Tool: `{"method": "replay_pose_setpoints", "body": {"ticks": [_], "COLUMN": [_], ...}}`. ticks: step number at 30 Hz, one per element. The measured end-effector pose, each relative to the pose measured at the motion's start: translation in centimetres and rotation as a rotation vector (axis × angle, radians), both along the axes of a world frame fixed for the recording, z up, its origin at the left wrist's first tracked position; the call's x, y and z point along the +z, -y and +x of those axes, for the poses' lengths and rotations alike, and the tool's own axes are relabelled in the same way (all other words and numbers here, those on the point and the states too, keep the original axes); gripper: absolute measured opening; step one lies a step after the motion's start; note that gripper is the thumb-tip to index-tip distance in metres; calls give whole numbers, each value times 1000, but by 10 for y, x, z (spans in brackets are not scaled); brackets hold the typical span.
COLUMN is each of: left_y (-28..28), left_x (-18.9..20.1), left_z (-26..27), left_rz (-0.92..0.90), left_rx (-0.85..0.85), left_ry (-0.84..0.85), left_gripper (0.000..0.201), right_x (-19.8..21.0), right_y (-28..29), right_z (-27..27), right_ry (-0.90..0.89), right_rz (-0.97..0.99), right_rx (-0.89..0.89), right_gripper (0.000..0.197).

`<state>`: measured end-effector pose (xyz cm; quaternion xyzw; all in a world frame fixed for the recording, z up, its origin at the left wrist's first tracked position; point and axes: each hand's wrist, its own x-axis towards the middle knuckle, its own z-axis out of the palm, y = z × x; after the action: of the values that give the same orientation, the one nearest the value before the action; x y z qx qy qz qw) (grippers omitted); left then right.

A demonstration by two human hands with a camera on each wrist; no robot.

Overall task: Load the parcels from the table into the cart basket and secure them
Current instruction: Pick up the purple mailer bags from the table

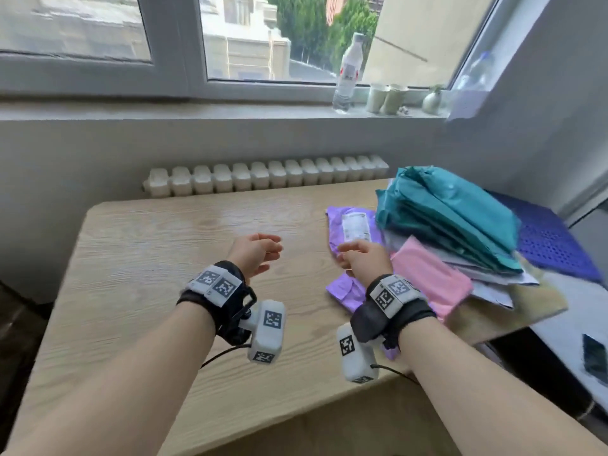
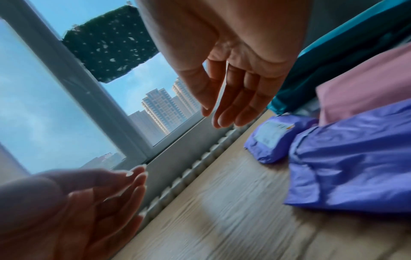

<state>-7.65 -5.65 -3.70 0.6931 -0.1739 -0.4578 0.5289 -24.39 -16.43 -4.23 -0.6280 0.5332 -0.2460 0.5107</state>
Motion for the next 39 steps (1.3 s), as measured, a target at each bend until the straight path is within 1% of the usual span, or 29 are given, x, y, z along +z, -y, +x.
{"method": "replay_pose_setpoints", "body": {"ticks": [4,7,12,16,17,19,21,23,24,26,27,29,30,32,33,35,37,39], "left_y": [29,46,77,101,106,115,124,132,136,143,143,145,146,146,146,146,143,141], "left_x": [-14,-29,-68,-100,-106,-114,-120,-124,-125,-128,-126,-133,-134,-131,-127,-120,-108,-93], "left_z": [-25,-33,-44,-56,-59,-61,-60,-57,-56,-56,-58,-63,-66,-69,-68,-65,-59,-54], "left_rz": [73,133,271,380,402,445,464,462,464,447,437,436,434,393,384,378,383,368], "left_rx": [3,16,-6,-61,-76,-104,-121,-148,-174,-200,-218,-274,-290,-263,-228,-171,-104,-13], "left_ry": [-38,-69,-136,-227,-248,-279,-297,-291,-278,-236,-207,-196,-209,-256,-280,-296,-262,-246], "left_gripper": [19,20,22,16,15,17,19,19,18,9,11,30,30,12,10,12,14,19], "right_x": [-21,-40,-70,-90,-92,-92,-90,-95,-98,-106,-109,-111,-112,-109,-106,-100,-94,-86], "right_y": [46,70,88,105,109,117,124,128,129,131,130,130,130,131,133,137,135,133], "right_z": [-49,-69,-83,-90,-91,-94,-93,-85,-79,-71,-66,-58,-54,-50,-47,-41,-37,-29], "right_ry": [1,-5,-59,-118,-105,8,99,107,83,28,39,56,23,-52,-51,-53,-93,-74], "right_rz": [90,138,218,303,355,488,574,586,576,570,603,643,621,541,542,579,584,570], "right_rx": [-151,-230,-246,-250,-254,-259,-267,-281,-288,-291,-275,-244,-232,-205,-180,-101,-20,38], "right_gripper": [23,24,25,23,25,27,28,26,24,22,24,29,30,27,24,21,23,24]}}
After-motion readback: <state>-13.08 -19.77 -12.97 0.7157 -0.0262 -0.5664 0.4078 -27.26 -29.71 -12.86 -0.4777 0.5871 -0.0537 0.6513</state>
